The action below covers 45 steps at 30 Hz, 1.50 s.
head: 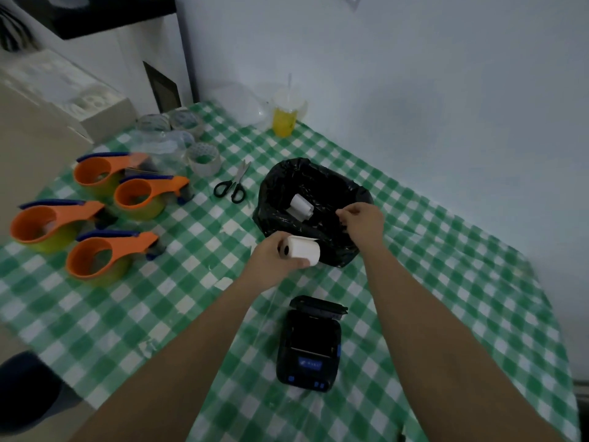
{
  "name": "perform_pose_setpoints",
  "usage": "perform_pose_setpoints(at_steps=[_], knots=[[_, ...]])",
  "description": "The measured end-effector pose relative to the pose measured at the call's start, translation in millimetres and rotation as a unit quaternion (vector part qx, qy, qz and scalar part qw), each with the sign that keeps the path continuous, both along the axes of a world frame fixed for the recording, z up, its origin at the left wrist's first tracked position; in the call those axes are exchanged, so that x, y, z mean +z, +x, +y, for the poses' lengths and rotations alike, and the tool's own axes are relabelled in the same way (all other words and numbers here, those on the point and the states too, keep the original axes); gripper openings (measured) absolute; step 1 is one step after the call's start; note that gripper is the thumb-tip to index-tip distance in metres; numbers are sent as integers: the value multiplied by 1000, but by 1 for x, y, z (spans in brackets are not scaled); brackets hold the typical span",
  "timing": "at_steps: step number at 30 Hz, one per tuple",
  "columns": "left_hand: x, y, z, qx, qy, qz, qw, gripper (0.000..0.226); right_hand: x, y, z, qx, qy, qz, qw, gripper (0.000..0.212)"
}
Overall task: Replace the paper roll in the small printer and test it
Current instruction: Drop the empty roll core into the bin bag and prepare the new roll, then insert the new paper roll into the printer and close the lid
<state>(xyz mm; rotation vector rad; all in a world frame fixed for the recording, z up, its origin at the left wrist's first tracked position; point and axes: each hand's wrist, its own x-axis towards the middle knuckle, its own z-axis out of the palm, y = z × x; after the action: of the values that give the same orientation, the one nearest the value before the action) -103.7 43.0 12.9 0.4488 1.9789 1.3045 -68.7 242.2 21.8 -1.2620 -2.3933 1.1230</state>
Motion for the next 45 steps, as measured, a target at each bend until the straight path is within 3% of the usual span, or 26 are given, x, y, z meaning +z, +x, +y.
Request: perform_pose_setpoints(at_steps=[5, 12, 15, 18, 24, 31, 37, 39, 42, 45], knots=[[-2, 6, -2, -19, 19, 3, 1000, 45, 17, 40, -22, -26, -55, 106, 993, 17], [2, 44, -8, -103, 37, 29, 994, 47, 8, 133, -86, 72, -167, 107, 977, 27], [3, 63, -13, -157, 38, 82, 984, 43, -7, 160, -107, 43, -228, 115, 966, 30], [0, 80, -20, -190, 33, 95, 977, 42, -16, 181, -124, -23, -367, 175, 913, 31], [-5, 103, -33, -220, 21, 62, 973, 43, -23, 207, -136, -100, -474, 223, 846, 34], [4, 109, -42, -197, 5, -58, 979, 36, -15, 213, -133, -90, -456, 223, 857, 17], [8, 105, -40, -243, -48, -26, 968, 49, -6, 204, -129, -41, -361, 183, 913, 25], [9, 107, -38, -233, -49, -34, 971, 50, -3, 203, -130, -54, -363, 198, 909, 28], [9, 109, -37, -176, -33, -78, 981, 45, -4, 206, -136, -80, -433, 236, 866, 32], [8, 110, -37, -152, -27, -99, 983, 47, -4, 206, -142, -83, -418, 236, 873, 28]])
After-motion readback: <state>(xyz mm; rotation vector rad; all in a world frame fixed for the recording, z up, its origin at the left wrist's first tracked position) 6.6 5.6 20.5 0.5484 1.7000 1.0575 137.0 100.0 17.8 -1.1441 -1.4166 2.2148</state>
